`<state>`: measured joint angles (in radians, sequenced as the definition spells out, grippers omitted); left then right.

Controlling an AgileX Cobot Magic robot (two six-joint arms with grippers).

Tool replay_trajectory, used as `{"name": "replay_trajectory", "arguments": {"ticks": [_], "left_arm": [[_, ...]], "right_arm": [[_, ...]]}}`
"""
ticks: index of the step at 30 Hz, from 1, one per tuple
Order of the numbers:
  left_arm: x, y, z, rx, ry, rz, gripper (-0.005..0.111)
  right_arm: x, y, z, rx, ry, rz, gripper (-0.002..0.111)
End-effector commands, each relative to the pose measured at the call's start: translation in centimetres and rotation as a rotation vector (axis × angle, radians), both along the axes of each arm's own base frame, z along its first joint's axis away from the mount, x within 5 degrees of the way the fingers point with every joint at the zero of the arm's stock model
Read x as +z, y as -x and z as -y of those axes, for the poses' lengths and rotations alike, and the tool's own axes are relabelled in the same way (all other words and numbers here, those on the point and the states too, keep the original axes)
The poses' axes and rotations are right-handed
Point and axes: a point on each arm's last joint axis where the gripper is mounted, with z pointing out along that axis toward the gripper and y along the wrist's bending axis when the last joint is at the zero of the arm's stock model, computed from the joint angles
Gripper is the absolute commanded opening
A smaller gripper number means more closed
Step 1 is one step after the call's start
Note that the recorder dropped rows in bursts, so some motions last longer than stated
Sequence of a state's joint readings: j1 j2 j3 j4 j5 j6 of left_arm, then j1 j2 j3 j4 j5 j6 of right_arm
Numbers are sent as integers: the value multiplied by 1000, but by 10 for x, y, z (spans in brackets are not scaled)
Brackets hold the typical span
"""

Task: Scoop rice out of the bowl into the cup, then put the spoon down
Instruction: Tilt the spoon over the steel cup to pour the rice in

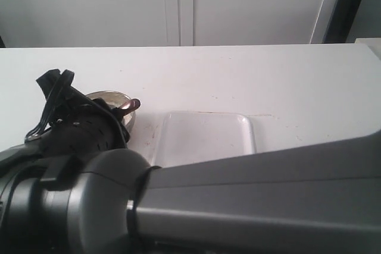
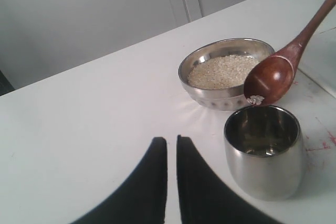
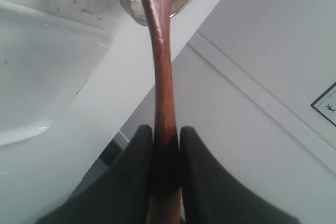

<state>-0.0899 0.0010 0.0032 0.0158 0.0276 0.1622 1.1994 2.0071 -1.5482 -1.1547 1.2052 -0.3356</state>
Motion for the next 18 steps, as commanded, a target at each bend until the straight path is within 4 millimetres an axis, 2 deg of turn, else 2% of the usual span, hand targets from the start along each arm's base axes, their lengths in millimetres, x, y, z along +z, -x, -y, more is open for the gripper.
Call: {"name": "replay_trajectory", "arguments": {"ticks": [1,11,15,18], "left_arm": [[2,0,0,-4,9,9,14],[2,0,0,-4,9,9,14],[2,0,0,-4,9,9,14],[2,0,0,-4,9,9,14]], "right_arm": [[5,-1,-1,17,-30,26,0],[-2,9,-3,55,25,-69,0],[1,7,-1,43,53,-33,0],[-1,9,-1,38,44,-68,0]]}}
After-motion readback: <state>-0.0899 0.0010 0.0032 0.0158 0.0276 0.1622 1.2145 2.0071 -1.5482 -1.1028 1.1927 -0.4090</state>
